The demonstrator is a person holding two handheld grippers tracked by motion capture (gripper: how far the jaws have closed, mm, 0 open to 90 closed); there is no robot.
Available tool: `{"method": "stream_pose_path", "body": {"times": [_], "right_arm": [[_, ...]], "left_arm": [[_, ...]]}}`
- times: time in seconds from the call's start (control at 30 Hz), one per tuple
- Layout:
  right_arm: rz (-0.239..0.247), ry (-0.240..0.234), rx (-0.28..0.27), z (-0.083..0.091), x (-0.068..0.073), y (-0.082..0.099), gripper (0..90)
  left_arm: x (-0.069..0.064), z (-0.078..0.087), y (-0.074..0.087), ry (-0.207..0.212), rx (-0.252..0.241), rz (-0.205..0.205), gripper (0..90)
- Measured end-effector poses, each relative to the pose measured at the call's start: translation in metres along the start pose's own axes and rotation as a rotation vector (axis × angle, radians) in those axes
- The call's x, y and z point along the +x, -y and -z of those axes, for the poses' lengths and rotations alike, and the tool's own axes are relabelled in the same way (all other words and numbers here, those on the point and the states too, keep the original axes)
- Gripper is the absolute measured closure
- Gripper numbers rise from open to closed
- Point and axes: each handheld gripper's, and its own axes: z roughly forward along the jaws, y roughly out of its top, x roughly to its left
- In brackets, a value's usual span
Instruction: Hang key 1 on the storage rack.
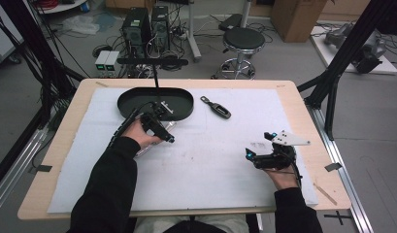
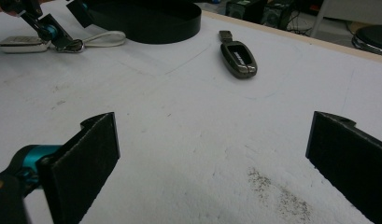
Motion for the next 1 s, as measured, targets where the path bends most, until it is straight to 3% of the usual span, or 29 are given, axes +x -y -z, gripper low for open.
{"method": "stream_pose_path", "body": {"times": [0.23, 0.43, 0.63, 0.67, 0.7, 0.77, 0.87, 1.0], "right_arm": [[0.018, 0.001, 0.01, -0.002, 0.0, 0.0, 1.9], [0.028, 0.001, 0.024, -0.004, 0.002, 0.0, 1.9], [0.046, 0.03, 0.0, -0.001, 0.001, -0.002, 1.9], [0.045, 0.03, 0.0, -0.001, 0.001, -0.002, 1.9], [0.045, 0.03, -0.001, -0.001, 0.001, -0.002, 1.9], [0.049, 0.034, 0.001, -0.001, 0.002, -0.002, 1.9], [0.054, 0.049, -0.012, 0.0, 0.002, -0.002, 1.9], [0.056, 0.063, -0.021, 0.002, 0.002, -0.003, 1.9]], "left_arm": [[0.002, -0.005, -0.004, -0.037, 0.0, 0.044, 24.9], [0.002, -0.006, -0.009, -0.066, -0.01, 0.041, 39.9], [0.002, -0.014, -0.011, -0.07, 0.029, 0.034, 53.7], [0.003, -0.015, -0.011, -0.076, 0.041, 0.038, 54.3], [0.006, -0.017, -0.012, -0.078, 0.036, 0.073, 53.9], [0.006, -0.016, -0.012, -0.11, 0.018, 0.093, 62.5], [0.007, -0.016, -0.011, -0.077, 0.02, 0.098, 73.7], [0.007, -0.015, -0.012, -0.054, 0.049, 0.072, 74.5]]}}
